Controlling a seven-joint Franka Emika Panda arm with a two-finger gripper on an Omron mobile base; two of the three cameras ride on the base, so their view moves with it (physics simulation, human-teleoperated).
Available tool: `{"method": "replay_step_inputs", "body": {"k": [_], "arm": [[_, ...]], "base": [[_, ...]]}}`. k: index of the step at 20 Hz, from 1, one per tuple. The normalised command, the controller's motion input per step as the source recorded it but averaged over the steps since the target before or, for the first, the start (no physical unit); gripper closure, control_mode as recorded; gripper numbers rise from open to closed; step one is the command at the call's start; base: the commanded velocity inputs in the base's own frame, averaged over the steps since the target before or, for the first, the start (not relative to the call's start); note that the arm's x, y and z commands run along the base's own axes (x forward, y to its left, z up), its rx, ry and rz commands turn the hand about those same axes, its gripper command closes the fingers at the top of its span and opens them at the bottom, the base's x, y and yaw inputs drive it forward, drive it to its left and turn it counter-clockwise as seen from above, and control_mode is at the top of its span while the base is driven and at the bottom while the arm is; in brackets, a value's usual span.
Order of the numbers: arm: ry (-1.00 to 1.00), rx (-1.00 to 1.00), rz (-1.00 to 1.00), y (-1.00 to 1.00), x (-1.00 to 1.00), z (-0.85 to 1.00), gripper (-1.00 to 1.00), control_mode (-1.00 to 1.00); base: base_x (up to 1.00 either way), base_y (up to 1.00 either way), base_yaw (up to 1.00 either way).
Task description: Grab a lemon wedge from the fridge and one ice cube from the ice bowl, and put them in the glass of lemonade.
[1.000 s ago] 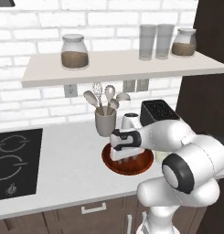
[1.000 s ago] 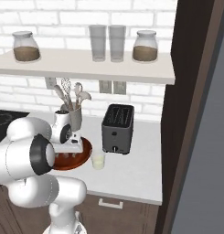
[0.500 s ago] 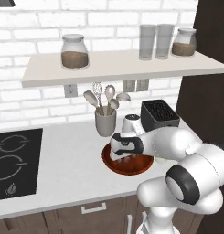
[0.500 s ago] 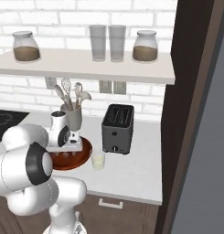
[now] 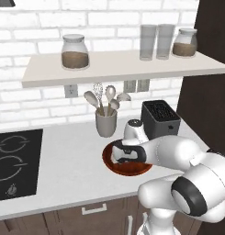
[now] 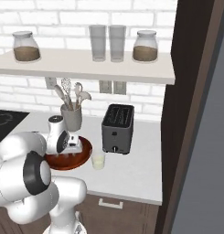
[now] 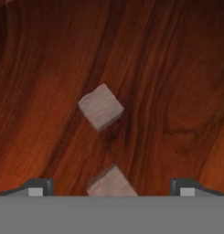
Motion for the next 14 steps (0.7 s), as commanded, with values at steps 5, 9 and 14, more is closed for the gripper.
{"method": "replay_step_inputs", "body": {"k": [5,9,14], "arm": [[0.0,0.0,0.0,0.0,0.0,-0.13,-1.0,-1.0],[0.0,0.0,0.0,0.0,0.0,-0.21,-1.0,-1.0],[0.0,0.0,0.0,0.0,0.0,-0.07,-1.0,-1.0]], "base": [[0.0,0.0,0.0],[0.0,0.0,0.0],[0.0,0.0,0.0]]}}
